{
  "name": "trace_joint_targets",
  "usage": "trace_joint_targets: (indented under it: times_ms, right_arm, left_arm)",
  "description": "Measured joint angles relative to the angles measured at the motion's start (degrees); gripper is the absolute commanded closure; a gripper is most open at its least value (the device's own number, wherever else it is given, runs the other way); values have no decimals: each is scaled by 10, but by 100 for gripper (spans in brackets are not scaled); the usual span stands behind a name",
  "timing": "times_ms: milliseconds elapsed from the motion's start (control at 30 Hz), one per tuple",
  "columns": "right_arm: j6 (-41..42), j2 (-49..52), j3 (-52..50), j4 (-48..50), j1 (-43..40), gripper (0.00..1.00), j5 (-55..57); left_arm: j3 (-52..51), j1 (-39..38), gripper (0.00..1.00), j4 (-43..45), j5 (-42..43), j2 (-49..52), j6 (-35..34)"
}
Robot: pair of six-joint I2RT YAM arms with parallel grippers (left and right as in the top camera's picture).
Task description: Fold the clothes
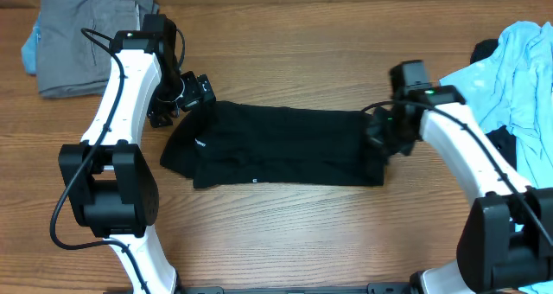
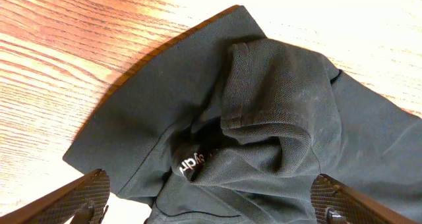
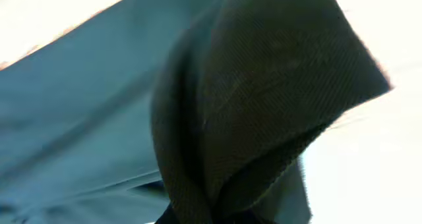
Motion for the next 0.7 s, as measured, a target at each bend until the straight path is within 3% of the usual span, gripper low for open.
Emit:
trace_joint_targets:
  times_ms: [633,700]
  right_arm:
    - [61,2,0,83,152,96,-46]
    - [63,6,0,89,165,91,-47]
  left_arm:
    - [0,0,0,0,0,0,0]
    - [0,0,0,0,0,0,0]
